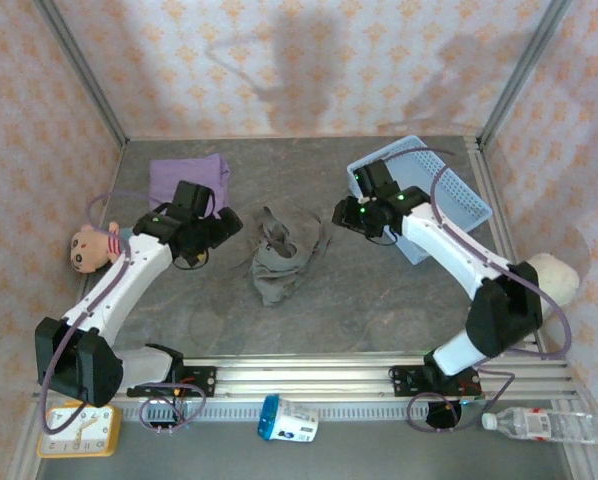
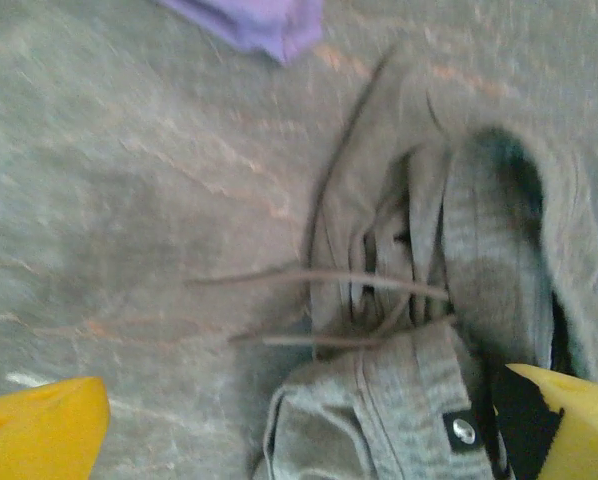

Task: Fold and stack the mixed laundry pile

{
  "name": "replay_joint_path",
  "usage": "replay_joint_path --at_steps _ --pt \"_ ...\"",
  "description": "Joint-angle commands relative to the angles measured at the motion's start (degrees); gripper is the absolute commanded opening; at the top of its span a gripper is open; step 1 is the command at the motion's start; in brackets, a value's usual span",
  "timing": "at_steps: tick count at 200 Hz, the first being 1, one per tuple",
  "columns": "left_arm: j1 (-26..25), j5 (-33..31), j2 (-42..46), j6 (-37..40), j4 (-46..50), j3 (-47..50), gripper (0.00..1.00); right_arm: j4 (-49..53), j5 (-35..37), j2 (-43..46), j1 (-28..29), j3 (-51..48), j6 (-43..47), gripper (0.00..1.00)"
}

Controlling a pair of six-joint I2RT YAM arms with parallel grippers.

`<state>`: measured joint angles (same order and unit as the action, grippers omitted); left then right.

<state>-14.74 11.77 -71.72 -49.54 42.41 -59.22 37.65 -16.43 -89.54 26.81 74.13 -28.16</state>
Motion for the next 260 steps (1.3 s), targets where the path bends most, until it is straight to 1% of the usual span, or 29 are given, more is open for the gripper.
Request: replay_joint_path --at_steps 1,17,34,44,57,93,124,133,141,161,175,188,197,209,218,225,231,244,260 --pt "-2.0 1.5 1.2 -3.9 -4.1 3.2 1.00 -1.9 7.6 -8.0 -1.6 4.0 1.8 0.50" --pt "-3.1 3.9 2.4 -6.0 -8.1 6.4 0.98 -0.9 8.6 -14.5 -2.6 8.5 2.9 0.49" --pt "-3.7 6.9 2.8 -7.0 -13.1 8.9 0.98 1.9 11.6 -21.1 -4.2 14.2 3.2 0.49" --pt "-3.9 8.1 2.1 -7.1 -13.5 8.9 0.98 3.7 13.2 -24.4 -5.7 17.4 2.5 0.49" --pt "-4.0 9.6 1.0 -6.3 -13.7 8.4 0.98 4.8 13.4 -27.9 -8.0 20.8 2.0 0.49" --pt "-4.2 10.6 -1.7 -4.8 -14.2 7.2 0.99 6.1 15.1 -34.0 -13.7 30.3 3.6 0.49" --pt "-4.3 11.8 -6.3 -3.8 -14.1 4.4 1.00 10.1 15.9 -37.7 -15.9 39.8 6.4 0.50" --pt "-4.3 12.1 -7.4 -3.8 -14.4 3.6 1.00 11.2 14.5 -37.8 -15.8 41.7 6.8 0.50" --pt "-4.3 12.1 -8.6 -3.7 -14.5 3.0 0.99 10.5 10.3 -37.2 -15.7 41.8 6.9 0.50" --pt "-4.3 12.1 -11.1 -3.3 -15.1 1.4 0.97 5.6 -1.4 -34.1 -13.1 38.3 5.6 0.52" --pt "-4.3 12.3 -12.9 -3.4 -15.9 0.4 0.93 2.6 -7.1 -32.2 -9.9 36.3 4.4 0.53" --pt "-4.3 13.2 -14.6 -3.6 -17.0 -0.2 0.88 1.1 -10.9 -31.5 -6.4 35.8 4.1 0.54" --pt "-4.4 14.0 -15.7 -3.6 -17.7 -0.5 0.84 0.9 -12.5 -31.4 -3.8 36.5 4.7 0.55" --pt "-4.8 14.9 -16.8 -2.9 -17.8 -0.9 0.74 0.5 -14.1 -31.9 -0.8 37.5 4.7 0.56" --pt "-5.2 15.3 -17.4 -2.0 -17.1 -1.1 0.62 -0.4 -16.2 -32.5 1.3 38.1 4.7 0.57" --pt "-5.6 15.3 -17.7 -1.2 -15.7 -1.2 0.56 -0.5 -16.9 -33.3 2.6 38.9 4.8 0.58" --pt "-5.9 15.4 -17.7 -0.4 -14.9 -1.0 0.54 -0.5 -17.2 -34.3 3.7 39.6 5.0 0.59" --pt "-6.4 15.5 -17.1 0.3 -13.9 0.5 0.52 0.6 -17.9 -36.7 5.4 41.6 5.4 0.60" --pt "-6.8 15.9 -15.5 0.8 -13.3 3.1 0.44 1.2 -18.7 -39.2 7.0 43.6 5.5 0.62"
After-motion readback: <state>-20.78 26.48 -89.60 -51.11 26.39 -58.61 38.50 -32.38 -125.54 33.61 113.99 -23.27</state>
